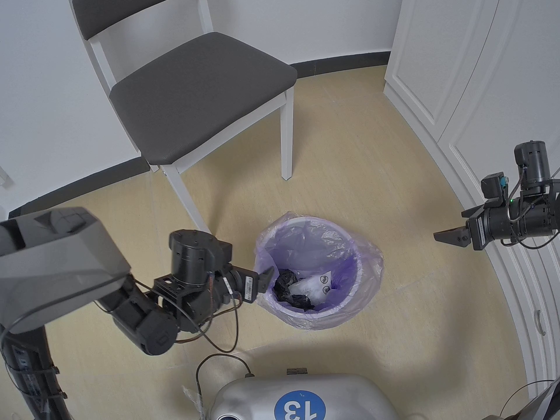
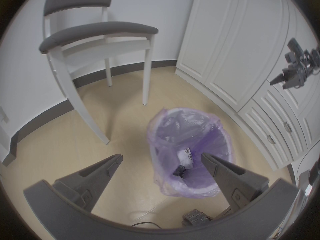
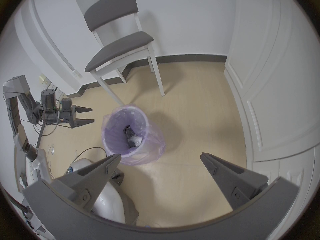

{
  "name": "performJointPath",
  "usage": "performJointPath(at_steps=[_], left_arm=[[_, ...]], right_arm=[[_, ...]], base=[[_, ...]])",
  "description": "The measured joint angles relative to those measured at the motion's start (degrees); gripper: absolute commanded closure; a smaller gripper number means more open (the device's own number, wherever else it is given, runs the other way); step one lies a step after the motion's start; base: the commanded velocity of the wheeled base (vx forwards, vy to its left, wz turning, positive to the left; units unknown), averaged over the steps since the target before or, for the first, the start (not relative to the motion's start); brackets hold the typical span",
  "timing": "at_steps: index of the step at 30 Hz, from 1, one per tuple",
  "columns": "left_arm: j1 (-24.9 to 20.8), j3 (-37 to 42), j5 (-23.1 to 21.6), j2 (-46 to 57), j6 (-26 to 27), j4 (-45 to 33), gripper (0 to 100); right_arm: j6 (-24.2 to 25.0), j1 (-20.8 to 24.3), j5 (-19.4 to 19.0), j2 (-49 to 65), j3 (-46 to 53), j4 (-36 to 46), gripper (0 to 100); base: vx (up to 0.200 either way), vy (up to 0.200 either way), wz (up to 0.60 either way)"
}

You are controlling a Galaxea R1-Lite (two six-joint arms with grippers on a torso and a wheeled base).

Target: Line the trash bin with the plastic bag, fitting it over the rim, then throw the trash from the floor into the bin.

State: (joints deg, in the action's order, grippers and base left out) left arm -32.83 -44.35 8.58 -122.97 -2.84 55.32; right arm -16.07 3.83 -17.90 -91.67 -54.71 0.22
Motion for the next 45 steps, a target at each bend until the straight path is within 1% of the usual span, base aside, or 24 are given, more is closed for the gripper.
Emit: performJointPath(at_steps=[3, 6, 12, 18, 24, 25, 40, 45], left_arm=[[-0.6, -2.67, 0.26, -2.69, 0.55, -0.74, 0], [-0.51, -6.64, 0.41, -5.86, 1.01, -4.17, 0], [2.24, -12.04, 0.55, -8.45, 1.18, -7.56, 0], [3.56, -15.07, 0.45, -9.72, 1.15, -7.84, 0], [3.39, -16.24, 0.17, -10.03, 1.15, -7.84, 0], [3.28, -16.4, 0.11, -10.06, 1.15, -7.84, 100], [2.1, -15.81, -0.1, -9.2, 1.15, -9.47, 100], [2.32, -14.08, -0.07, -7.19, 1.07, -9.4, 100]], right_arm=[[0.04, 0.0, 0.13, 0.68, 0.89, 0.33, 0], [0.06, -0.04, 0.24, 1.32, 1.35, 0.51, 0], [0.17, -0.3, 0.27, 1.49, 0.96, 0.11, 0], [0.2, -0.41, 0.24, 1.55, 0.66, 0.11, 0], [0.12, -0.77, 0.27, 1.6, 0.09, 0.43, 0], [0.11, -0.78, 0.27, 1.6, -0.11, 0.44, 0], [0.11, -1.51, 0.27, 1.9, 0.06, 0.67, 0], [0.09, -1.66, 0.24, 1.93, 0.04, 0.67, 0]], base=[[0.0, 0.0, 0.0], [0.0, 0.0, 0.0], [0.0, 0.0, 0.0], [0.0, 0.0, 0.0], [0.0, 0.0, 0.0], [0.0, 0.0, 0.0], [0.0, 0.0, 0.0], [0.0, 0.0, 0.0]])
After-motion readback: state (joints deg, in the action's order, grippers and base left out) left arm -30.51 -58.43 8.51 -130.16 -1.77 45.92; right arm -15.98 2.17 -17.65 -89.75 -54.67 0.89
